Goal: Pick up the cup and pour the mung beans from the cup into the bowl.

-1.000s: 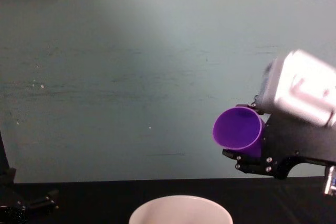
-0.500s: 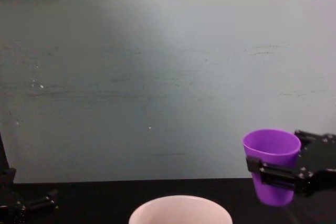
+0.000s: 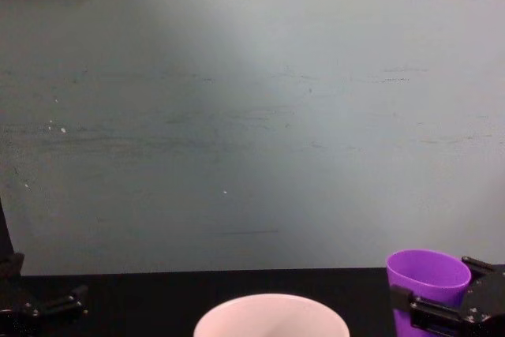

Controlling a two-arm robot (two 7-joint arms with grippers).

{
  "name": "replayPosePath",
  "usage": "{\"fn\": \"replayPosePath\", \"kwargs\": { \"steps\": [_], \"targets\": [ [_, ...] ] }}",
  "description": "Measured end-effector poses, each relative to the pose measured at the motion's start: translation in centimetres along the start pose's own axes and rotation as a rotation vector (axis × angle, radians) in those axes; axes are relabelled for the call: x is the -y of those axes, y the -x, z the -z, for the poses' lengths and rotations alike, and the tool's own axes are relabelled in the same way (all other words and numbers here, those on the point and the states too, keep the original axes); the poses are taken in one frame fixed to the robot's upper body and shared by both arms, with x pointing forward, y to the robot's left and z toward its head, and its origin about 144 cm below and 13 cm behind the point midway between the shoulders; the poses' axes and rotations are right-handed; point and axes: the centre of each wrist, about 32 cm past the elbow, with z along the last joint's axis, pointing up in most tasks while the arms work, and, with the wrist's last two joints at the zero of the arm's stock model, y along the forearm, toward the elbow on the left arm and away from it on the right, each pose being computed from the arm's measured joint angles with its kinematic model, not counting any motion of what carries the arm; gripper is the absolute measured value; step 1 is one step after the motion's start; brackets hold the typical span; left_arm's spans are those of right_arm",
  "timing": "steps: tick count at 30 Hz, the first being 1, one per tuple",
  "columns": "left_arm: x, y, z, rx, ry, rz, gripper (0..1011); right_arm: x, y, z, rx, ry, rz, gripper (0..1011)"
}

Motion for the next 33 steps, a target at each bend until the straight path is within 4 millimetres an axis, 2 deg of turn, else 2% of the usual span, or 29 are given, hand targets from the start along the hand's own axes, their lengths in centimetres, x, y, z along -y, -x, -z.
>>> {"fn": "replayPosePath", "kwargs": {
  "steps": [3,13,33],
  "targets": [
    [0.0,0.0,0.0,0.0,0.0,0.0,1000,0.0,0.1,0.9,-0.049,-0.002,0.016,729],
    [0.0,0.0,0.0,0.0,0.0,0.0,1000,0.1,0.3,2.0,-0.138,0.009,0.027,729],
    [0.0,0.0,0.0,0.0,0.0,0.0,1000,-0.6,1.0,2.4,-0.075,0.045,0.009,729]
  ]
}}
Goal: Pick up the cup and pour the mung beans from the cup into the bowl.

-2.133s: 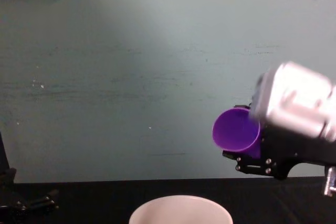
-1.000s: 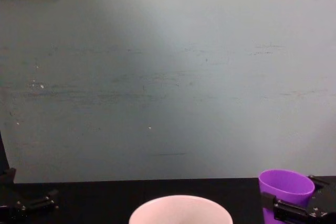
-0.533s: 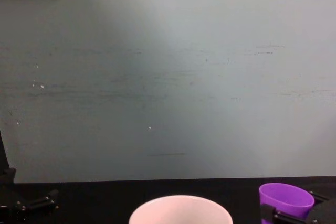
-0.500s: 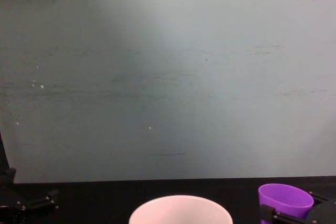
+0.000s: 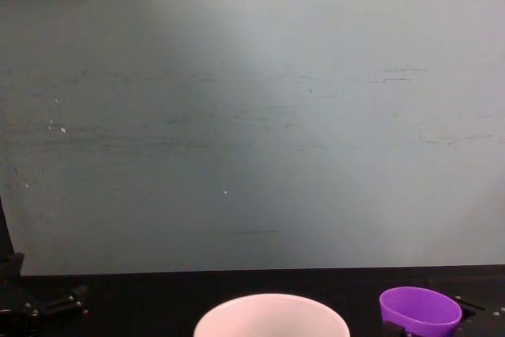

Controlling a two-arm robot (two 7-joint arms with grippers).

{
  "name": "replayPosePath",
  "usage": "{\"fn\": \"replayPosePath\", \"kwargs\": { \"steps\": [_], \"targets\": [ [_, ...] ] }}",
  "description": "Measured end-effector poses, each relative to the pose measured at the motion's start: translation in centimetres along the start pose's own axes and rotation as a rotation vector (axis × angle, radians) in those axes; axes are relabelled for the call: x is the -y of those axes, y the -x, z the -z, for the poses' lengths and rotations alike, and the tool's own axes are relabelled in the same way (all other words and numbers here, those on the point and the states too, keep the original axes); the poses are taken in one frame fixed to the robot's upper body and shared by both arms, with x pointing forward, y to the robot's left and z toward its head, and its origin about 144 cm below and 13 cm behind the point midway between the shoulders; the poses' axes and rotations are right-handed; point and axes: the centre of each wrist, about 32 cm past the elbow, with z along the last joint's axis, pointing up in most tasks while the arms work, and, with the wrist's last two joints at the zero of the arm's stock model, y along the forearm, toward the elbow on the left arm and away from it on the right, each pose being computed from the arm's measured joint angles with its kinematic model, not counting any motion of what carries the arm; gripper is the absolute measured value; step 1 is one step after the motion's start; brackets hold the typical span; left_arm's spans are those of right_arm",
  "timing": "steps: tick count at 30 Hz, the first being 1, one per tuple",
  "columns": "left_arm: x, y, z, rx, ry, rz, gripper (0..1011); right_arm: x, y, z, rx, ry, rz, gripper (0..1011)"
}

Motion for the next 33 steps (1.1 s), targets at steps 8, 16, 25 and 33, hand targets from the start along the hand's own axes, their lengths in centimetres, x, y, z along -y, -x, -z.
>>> {"fn": "replayPosePath", "kwargs": {
  "steps": [8,16,25,33],
  "targets": [
    [0.0,0.0,0.0,0.0,0.0,0.0,1000,-0.09,0.06,-0.04,0.007,0.005,0.002,729],
    [0.0,0.0,0.0,0.0,0.0,0.0,1000,-0.09,0.07,-0.07,0.009,0.008,0.007,729],
    [0.0,0.0,0.0,0.0,0.0,0.0,1000,-0.1,0.06,-0.08,0.009,0.007,0.005,883],
    [0.0,0.0,0.0,0.0,0.0,0.0,1000,-0.1,0.06,-0.07,0.008,0.007,0.004,1003]
  ]
}}
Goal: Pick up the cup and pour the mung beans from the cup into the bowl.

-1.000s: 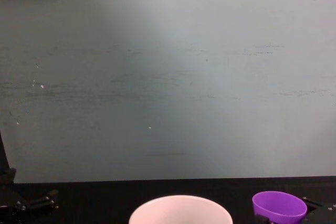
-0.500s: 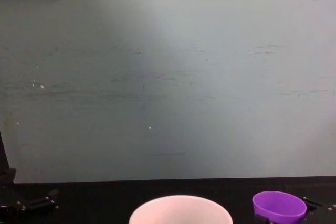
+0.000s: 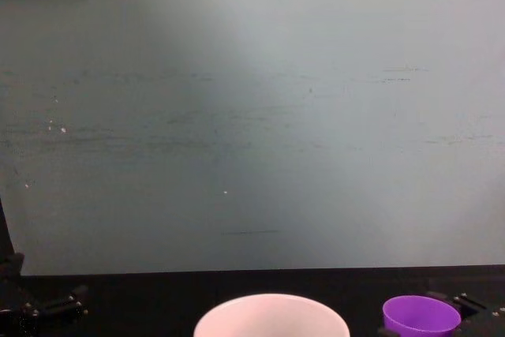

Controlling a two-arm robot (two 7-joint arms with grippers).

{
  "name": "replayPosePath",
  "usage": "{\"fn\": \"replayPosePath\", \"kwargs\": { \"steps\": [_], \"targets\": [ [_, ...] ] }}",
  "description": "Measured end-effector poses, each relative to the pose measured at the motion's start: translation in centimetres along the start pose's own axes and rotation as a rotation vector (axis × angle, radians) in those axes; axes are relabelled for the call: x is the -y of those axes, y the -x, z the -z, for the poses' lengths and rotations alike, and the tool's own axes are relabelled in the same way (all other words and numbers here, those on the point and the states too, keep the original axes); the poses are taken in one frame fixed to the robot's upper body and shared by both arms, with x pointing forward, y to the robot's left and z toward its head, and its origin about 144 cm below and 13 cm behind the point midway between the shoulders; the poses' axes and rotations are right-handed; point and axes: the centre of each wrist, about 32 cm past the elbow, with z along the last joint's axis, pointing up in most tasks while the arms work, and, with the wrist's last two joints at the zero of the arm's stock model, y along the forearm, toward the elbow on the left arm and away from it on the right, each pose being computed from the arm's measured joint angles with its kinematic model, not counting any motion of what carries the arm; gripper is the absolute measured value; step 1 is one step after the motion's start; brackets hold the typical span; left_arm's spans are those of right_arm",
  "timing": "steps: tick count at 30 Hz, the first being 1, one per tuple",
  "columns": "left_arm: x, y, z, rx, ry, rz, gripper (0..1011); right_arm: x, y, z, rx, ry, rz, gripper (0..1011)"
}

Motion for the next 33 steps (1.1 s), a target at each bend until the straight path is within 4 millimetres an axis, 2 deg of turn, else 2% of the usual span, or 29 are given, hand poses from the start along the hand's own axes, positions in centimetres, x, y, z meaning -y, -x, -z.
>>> {"fn": "replayPosePath", "kwargs": {
  "steps": [5,15,19,20,26,33],
  "targets": [
    [0.0,0.0,0.0,0.0,0.0,0.0,1000,0.1,0.0,-0.8,0.015,-0.019,-0.005,1003],
    [0.0,0.0,0.0,0.0,0.0,0.0,1000,1.4,0.2,-4.5,0.029,-0.083,0.072,1003],
    [0.0,0.0,0.0,0.0,0.0,0.0,1000,2.3,0.9,-6.0,0.045,-0.082,0.194,1003],
    [0.0,0.0,0.0,0.0,0.0,0.0,1000,2.8,1.5,-6.3,0.07,-0.071,0.27,1002],
    [0.0,0.0,0.0,0.0,0.0,0.0,1000,4.0,2.2,-6.3,0.101,-0.052,0.418,1003],
    [0.0,0.0,0.0,0.0,0.0,0.0,1000,4.9,2.1,-4.8,0.079,-0.038,0.53,1003]
  ]
}}
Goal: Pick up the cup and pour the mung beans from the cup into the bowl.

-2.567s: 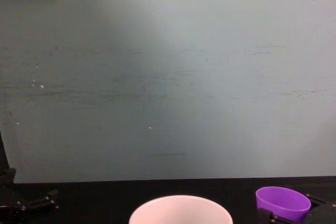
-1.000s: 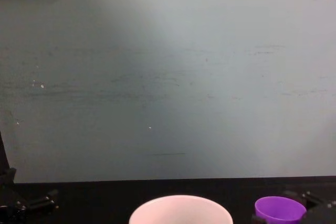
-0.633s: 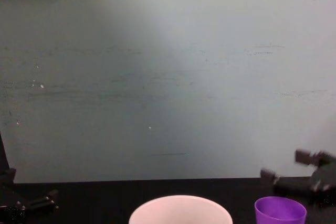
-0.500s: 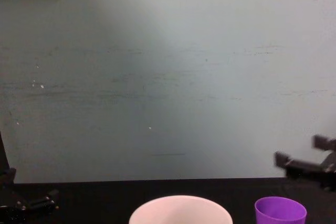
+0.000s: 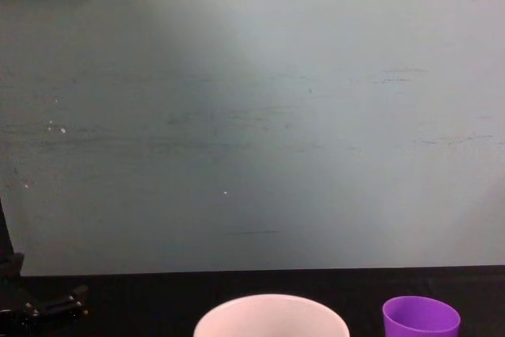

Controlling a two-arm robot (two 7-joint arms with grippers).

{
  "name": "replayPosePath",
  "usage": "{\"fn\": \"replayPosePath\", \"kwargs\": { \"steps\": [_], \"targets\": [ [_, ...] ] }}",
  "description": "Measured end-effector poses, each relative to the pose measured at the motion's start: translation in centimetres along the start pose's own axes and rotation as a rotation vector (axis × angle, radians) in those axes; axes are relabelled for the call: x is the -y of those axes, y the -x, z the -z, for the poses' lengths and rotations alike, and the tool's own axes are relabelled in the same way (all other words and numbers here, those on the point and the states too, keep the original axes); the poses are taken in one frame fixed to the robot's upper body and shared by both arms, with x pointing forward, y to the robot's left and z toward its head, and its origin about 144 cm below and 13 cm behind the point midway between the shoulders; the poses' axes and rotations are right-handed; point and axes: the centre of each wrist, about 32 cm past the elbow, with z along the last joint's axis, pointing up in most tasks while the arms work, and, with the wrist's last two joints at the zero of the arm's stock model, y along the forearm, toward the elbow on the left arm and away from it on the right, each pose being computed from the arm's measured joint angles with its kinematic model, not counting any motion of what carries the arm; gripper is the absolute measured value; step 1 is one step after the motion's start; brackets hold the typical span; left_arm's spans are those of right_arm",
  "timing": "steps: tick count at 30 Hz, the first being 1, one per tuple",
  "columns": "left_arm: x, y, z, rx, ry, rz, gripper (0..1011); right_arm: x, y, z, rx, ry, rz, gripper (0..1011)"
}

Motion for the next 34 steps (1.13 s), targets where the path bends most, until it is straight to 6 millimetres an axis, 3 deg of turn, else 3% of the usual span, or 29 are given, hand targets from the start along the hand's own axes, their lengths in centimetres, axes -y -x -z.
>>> {"fn": "replayPosePath", "kwargs": {
  "steps": [7,34],
  "targets": [
    [0.0,0.0,0.0,0.0,0.0,0.0,1000,-0.2,-0.3,1.8,-0.016,0.01,-0.004,1003],
    [0.0,0.0,0.0,0.0,0.0,0.0,1000,-0.2,-0.2,1.5,-0.015,0.008,-0.001,1003]
  ]
}}
